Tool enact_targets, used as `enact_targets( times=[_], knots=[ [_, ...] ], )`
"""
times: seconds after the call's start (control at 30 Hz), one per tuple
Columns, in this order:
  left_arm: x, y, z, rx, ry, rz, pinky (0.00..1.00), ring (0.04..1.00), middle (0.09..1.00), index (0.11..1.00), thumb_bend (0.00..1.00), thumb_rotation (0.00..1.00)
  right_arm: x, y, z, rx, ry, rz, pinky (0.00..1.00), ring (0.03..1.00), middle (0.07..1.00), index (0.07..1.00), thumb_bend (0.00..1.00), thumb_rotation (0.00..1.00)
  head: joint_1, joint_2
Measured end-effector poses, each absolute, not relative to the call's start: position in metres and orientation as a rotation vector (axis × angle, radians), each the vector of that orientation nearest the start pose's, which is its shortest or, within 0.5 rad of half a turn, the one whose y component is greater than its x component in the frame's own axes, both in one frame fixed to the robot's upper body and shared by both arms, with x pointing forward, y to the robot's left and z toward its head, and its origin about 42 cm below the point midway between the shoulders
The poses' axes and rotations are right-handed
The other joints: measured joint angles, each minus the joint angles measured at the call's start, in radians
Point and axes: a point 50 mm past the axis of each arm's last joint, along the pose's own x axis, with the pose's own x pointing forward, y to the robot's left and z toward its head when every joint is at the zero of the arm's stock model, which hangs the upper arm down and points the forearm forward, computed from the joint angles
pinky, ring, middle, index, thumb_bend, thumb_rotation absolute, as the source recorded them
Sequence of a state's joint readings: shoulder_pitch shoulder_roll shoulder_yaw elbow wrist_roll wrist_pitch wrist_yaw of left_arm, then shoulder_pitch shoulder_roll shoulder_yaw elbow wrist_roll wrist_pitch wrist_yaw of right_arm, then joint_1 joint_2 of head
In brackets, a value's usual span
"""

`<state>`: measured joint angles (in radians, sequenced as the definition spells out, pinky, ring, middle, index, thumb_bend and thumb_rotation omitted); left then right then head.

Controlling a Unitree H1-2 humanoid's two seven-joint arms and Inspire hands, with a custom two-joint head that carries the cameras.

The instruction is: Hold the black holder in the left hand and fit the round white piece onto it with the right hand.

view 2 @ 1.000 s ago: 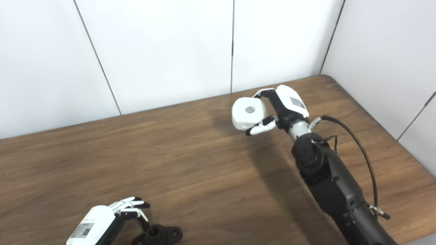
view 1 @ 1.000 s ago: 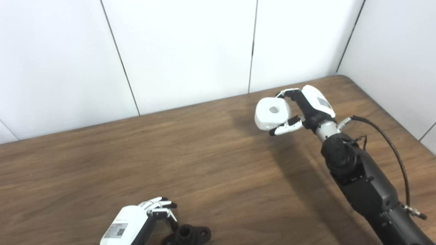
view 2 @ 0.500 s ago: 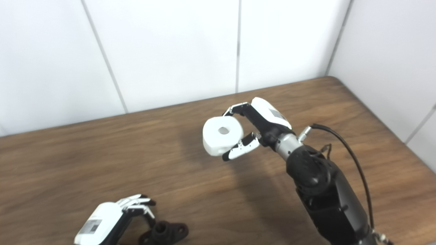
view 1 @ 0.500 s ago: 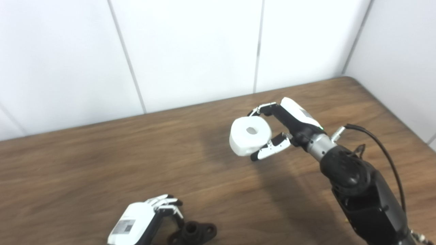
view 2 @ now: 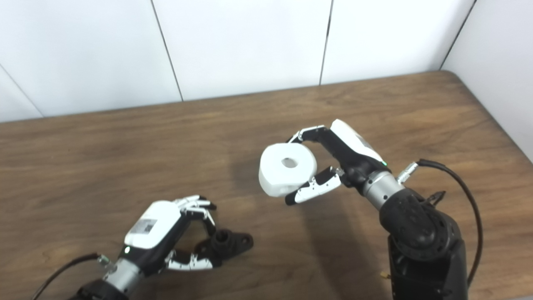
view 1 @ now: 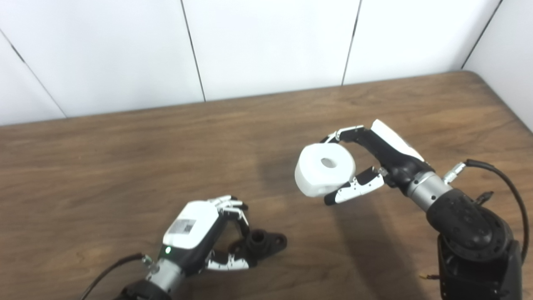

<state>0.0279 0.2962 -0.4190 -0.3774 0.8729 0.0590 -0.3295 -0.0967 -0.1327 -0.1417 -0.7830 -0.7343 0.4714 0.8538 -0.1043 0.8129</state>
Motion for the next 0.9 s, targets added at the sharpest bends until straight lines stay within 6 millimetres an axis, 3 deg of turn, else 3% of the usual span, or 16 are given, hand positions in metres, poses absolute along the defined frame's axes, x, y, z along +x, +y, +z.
enact_targets(
  times=[0.5,0.73,0.9],
  knots=[
    [0.24,0.164,0.156,1.138,-0.228,-0.567,0.82,0.868,0.791,0.486,0.52,0.05,0.226,-0.226,0.28,-0.772,-0.072,0.317,0.91,0.866,0.763,0.483,0.52,0.15,0.038,0.051],
    [0.241,0.158,0.157,1.14,-0.222,-0.564,0.82,0.865,0.788,0.486,0.52,0.05,0.223,-0.213,0.271,-0.779,-0.056,0.38,0.83,0.872,0.761,0.483,0.52,0.15,0.051,0.054],
    [0.241,0.155,0.157,1.144,-0.221,-0.566,0.83,0.864,0.788,0.486,0.52,0.05,0.225,-0.206,0.263,-0.794,-0.043,0.422,0.87,0.871,0.759,0.483,0.52,0.15,0.063,0.055]
  ],
)
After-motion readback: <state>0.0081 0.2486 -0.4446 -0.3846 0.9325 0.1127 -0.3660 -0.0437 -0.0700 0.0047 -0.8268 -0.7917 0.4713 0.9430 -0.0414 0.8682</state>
